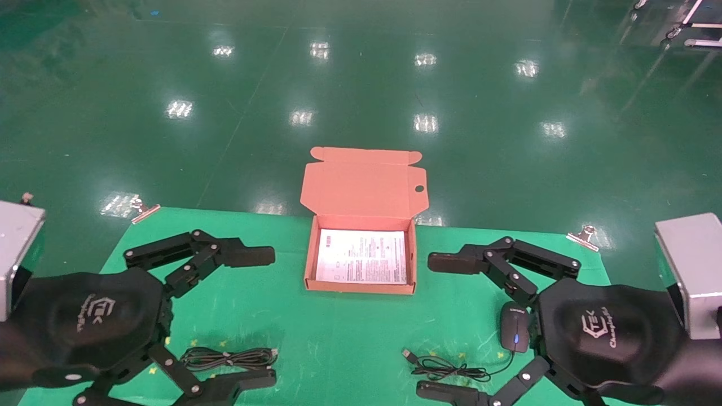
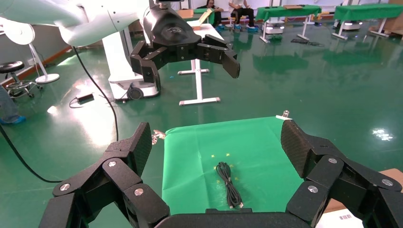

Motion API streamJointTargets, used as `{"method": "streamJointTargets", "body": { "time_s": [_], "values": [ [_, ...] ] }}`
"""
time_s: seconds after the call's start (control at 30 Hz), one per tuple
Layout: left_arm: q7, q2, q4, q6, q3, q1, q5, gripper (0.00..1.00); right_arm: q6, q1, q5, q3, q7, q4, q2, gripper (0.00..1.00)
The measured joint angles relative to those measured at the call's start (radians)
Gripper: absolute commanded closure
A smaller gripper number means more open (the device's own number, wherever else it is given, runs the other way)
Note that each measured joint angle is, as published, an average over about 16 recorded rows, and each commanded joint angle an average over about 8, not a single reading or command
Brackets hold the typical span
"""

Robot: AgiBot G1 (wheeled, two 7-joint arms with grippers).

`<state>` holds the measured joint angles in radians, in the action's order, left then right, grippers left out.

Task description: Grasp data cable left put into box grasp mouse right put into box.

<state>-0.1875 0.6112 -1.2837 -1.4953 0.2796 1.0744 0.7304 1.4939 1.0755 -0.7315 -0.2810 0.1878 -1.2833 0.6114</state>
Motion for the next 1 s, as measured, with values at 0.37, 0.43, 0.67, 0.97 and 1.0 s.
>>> {"method": "streamJointTargets", "body": {
  "time_s": [0.37, 0.43, 0.67, 0.97, 1.0],
  "values": [
    [0.0, 0.0, 0.0, 0.0, 0.0, 0.0, 0.0, 0.0, 0.0, 0.0, 0.0, 0.0, 0.0, 0.0, 0.0, 0.0],
    [0.0, 0.0, 0.0, 0.0, 0.0, 0.0, 0.0, 0.0, 0.0, 0.0, 0.0, 0.0, 0.0, 0.0, 0.0, 0.0],
    [-0.003, 0.0, -0.003, -0.004, 0.006, 0.005, 0.009, 0.0, -0.001, 0.0, 0.0, 0.0, 0.0, 0.001, 0.0, 0.0],
    [-0.025, 0.013, -0.005, -0.034, 0.056, 0.069, 0.09, 0.0, -0.011, 0.017, -0.057, -0.005, -0.033, -0.016, -0.012, 0.0],
    [-0.028, 0.015, -0.005, -0.04, 0.065, 0.08, 0.105, 0.0, -0.012, 0.023, -0.073, -0.007, -0.042, -0.02, -0.013, 0.0]
  ]
}}
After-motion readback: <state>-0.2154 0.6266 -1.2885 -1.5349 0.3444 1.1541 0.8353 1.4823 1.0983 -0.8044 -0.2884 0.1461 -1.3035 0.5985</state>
